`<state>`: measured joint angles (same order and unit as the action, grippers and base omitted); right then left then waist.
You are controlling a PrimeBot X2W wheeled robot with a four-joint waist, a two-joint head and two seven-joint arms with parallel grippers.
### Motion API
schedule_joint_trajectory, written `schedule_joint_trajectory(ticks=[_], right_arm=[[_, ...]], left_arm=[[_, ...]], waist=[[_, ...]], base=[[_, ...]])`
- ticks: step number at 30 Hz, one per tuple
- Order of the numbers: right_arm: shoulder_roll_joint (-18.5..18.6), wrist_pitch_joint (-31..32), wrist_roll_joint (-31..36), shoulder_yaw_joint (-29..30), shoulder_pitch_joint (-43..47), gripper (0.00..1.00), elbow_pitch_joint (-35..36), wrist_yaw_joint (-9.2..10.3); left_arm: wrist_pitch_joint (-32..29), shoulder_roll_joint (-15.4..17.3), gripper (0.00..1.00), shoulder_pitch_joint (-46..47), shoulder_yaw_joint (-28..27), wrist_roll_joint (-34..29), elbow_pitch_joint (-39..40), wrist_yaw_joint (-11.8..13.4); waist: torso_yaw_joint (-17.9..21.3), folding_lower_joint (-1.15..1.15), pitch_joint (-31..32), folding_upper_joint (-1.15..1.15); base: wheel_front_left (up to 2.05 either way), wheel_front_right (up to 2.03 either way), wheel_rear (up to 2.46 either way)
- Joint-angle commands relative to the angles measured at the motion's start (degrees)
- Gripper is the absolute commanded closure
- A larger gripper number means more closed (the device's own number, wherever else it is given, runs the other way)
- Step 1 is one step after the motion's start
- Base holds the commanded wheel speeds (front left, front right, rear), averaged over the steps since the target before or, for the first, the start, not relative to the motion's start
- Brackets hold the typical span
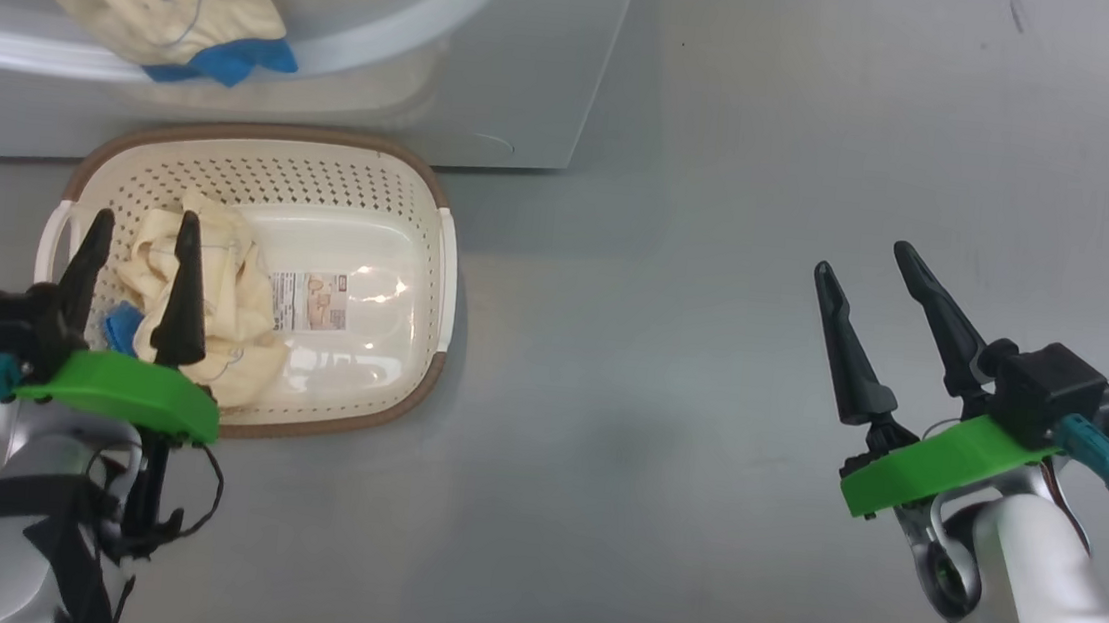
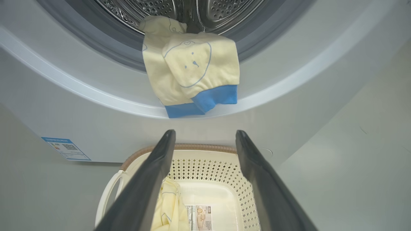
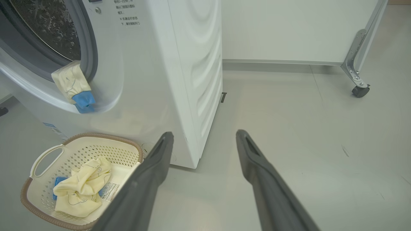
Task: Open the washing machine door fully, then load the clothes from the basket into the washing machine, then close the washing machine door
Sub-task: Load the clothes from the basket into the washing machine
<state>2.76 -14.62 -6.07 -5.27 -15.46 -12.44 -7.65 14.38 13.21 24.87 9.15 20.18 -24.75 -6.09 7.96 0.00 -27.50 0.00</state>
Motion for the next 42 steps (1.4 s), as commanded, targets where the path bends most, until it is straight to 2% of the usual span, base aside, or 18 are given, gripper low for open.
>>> schedule_joint_trajectory(ticks=[1, 11, 24, 29, 42], right_arm=[[0.11, -0.38, -0.45, -1.05, -0.47, 0.00, 1.68, 0.16], [0.11, -0.38, -1.15, -1.42, -1.70, 0.00, 2.18, 0.16], [0.11, -0.38, -2.64, -2.92, -3.16, 0.00, 2.73, 0.16], [0.11, -0.38, -3.16, -3.35, -3.56, 0.00, 2.51, 0.16], [0.11, -0.38, -4.37, -4.15, -3.96, 0.00, 2.53, 0.16]], left_arm=[[0.62, 1.56, 0.00, 2.82, -2.57, 0.24, 0.23, -0.45], [-0.75, 1.63, 0.00, 12.09, -3.62, 5.39, -10.36, -1.05], [-3.11, 4.87, 0.00, 25.84, -2.68, 6.01, -22.29, -1.18], [-3.97, 5.74, 0.00, 30.45, -3.09, 6.33, -27.14, -0.28], [-3.31, 6.61, 0.00, 37.82, -3.63, 7.66, -36.19, -0.06]], waist=[[0.68, 0.00, -1.05, 0.00], [2.91, 0.00, -4.50, 0.00], [6.04, 0.00, -8.27, 0.00], [7.14, 0.00, -9.22, 0.00], [8.96, 0.00, -10.57, 0.00]], base=[[0.00, 0.00, 0.00], [0.00, 0.00, 0.00], [0.00, 0.00, 0.00], [0.00, 0.00, 0.00], [0.00, 0.00, 0.00]])
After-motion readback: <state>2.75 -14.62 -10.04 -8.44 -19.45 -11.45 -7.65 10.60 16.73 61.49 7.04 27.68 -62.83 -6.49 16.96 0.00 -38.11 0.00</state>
